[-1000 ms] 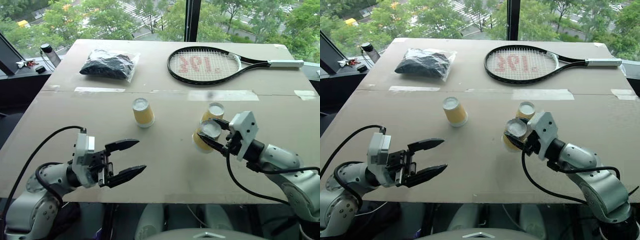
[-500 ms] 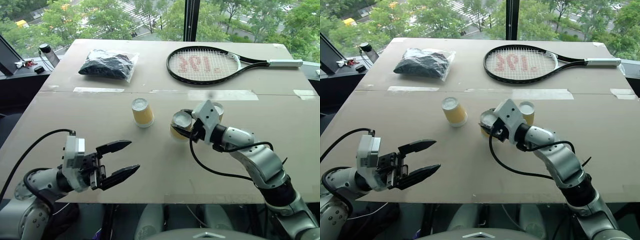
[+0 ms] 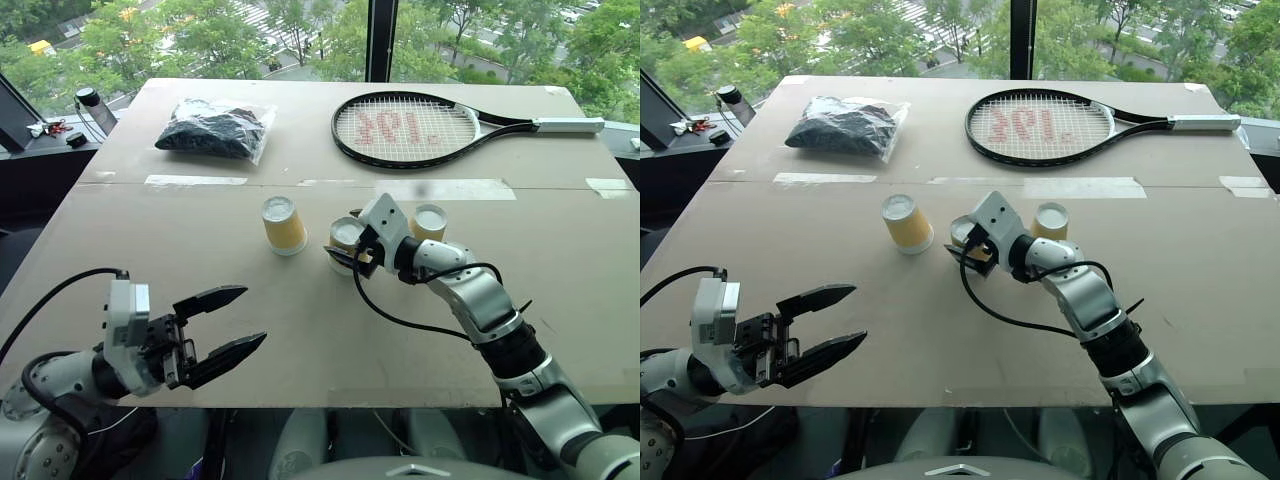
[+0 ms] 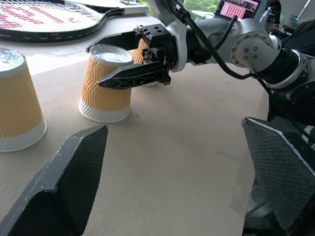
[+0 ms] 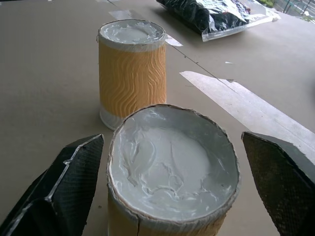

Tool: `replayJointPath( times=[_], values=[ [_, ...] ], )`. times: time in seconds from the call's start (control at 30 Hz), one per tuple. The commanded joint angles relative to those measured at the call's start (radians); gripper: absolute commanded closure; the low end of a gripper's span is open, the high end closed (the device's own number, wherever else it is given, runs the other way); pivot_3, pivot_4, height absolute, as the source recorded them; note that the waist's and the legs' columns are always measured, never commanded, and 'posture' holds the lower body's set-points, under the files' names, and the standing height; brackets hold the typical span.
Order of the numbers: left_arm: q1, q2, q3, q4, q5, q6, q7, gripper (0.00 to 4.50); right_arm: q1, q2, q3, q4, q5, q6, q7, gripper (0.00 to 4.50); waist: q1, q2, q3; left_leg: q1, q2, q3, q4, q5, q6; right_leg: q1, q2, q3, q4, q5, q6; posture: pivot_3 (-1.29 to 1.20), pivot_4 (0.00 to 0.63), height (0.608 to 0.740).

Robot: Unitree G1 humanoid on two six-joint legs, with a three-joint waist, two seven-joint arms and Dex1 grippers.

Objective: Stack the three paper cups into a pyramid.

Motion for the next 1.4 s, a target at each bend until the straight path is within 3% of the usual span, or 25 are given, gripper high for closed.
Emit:
replayJointPath(
  times=[0.03, 0.23, 0.4, 0.63, 0.9, 1.07, 1.27, 1.4],
  values=[
    [0.01, -0.014, 0.043, -0.002, -0.013, -0.035, -0.018, 0.0, -0.036, -0.019, -0.088, -0.151, 0.061, 0.03, 0.036, 0.05, 0.001, 0.0, 0.0, 0.0, 0.0, 0.0, 0.0, 0.0, 0.0, 0.0, 0.0, 0.0, 0.0, 0.0, 0.0, 0.0, 0.15, 0.74],
    [-0.001, -0.03, 0.035, 0.017, -0.002, -0.046, -0.013, 0.0, -0.065, -0.117, -0.261, -0.358, 0.199, 0.246, 0.04, 0.05, 0.004, 0.0, 0.0, -0.001, 0.0, 0.0, -0.001, -0.001, 0.0, -0.001, -0.001, 0.0, 0.0, 0.0, 0.0, 0.0, 0.15, 0.74],
    [-0.049, -0.028, -0.002, 0.021, 0.008, -0.042, -0.006, 0.0, -0.007, -0.294, -0.324, -0.333, 0.153, 0.337, 0.03, 0.05, 0.006, 0.0, 0.0, -0.002, -0.001, -0.001, -0.001, -0.001, 0.0, -0.001, -0.003, -0.001, -0.002, 0.0, -0.001, 0.0, 0.15, 0.74],
    [-0.065, -0.026, -0.013, 0.033, 0.012, -0.042, -0.019, 0.0, 0.033, -0.252, -0.327, -0.227, 0.156, 0.362, -0.021, 0.05, -0.016, 0.0, 0.0, -0.002, -0.001, 0.002, -0.005, -0.001, 0.0, -0.003, -0.003, 0.001, -0.002, 0.0, -0.001, 0.0, 0.15, 0.74],
    [-0.056, -0.027, -0.011, 0.028, 0.011, -0.043, -0.023, 0.0, 0.072, -0.223, -0.333, -0.193, 0.169, 0.347, -0.017, 0.05, -0.013, 0.0, 0.0, -0.014, -0.001, -0.001, 0.001, 0.001, -0.004, -0.01, -0.002, -0.002, -0.002, 0.0, 0.0, 0.0, 0.15, 0.74],
    [-0.053, -0.029, -0.011, 0.025, 0.011, -0.043, -0.022, 0.0, 0.08, -0.227, -0.325, -0.196, 0.158, 0.316, -0.009, 2.24, -0.013, 0.0, 0.0, -0.014, -0.001, -0.002, 0.001, 0.0, -0.002, -0.01, -0.001, -0.003, -0.001, 0.0, 0.0, 0.0, 0.15, 0.74],
    [-0.056, -0.023, -0.015, 0.027, 0.016, -0.038, -0.022, 0.0, 0.143, -0.257, -0.337, -0.332, 0.247, 0.252, 0.117, 2.28, -0.011, 0.0, 0.0, -0.014, -0.001, -0.002, 0.002, 0.0, -0.002, -0.01, 0.0, -0.003, -0.001, 0.0, 0.0, 0.0, 0.15, 0.74],
    [-0.061, -0.017, -0.016, 0.039, 0.017, -0.036, -0.028, 0.0, 0.185, -0.281, -0.279, -0.437, 0.287, 0.28, 0.162, 2.28, -0.01, 0.0, 0.0, -0.014, -0.001, -0.002, 0.002, -0.001, 0.0, -0.009, 0.0, -0.003, -0.001, 0.0, 0.0, 0.0, 0.15, 0.74]
  ],
)
